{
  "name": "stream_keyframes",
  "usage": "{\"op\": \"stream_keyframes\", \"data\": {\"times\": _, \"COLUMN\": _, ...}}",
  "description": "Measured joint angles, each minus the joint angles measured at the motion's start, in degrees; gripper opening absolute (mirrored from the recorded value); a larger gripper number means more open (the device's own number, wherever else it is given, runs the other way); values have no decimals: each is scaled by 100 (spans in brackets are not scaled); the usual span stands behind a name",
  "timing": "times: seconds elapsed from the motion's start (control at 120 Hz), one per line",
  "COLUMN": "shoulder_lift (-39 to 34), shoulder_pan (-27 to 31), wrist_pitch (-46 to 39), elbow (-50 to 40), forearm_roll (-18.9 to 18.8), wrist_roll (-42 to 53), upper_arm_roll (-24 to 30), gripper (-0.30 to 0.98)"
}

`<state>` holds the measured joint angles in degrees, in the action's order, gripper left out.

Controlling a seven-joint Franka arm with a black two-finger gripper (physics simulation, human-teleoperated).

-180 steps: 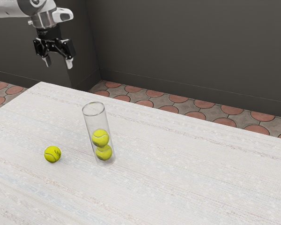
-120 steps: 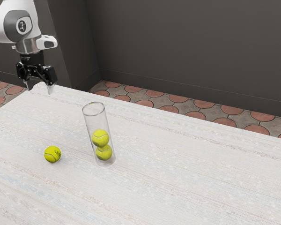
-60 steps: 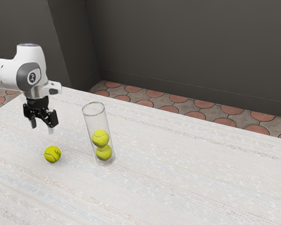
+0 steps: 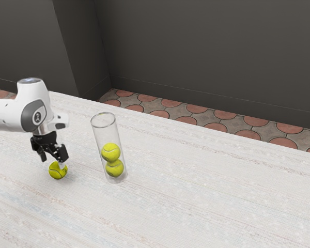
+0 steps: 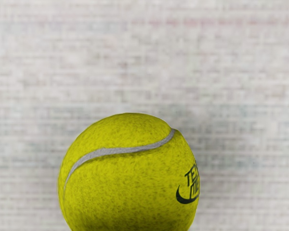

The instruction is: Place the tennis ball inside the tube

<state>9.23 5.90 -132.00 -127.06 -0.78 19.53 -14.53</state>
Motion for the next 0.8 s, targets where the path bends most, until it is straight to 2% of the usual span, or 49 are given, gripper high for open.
{"op": "stream_keyframes", "data": {"times": 0.8, "shoulder_lift": 919, "shoulder_pan": -7, "wrist_pitch": -450, "elbow": 278, "forearm_roll": 352, "wrist_roll": 301, "upper_arm_roll": -59, "gripper": 69}}
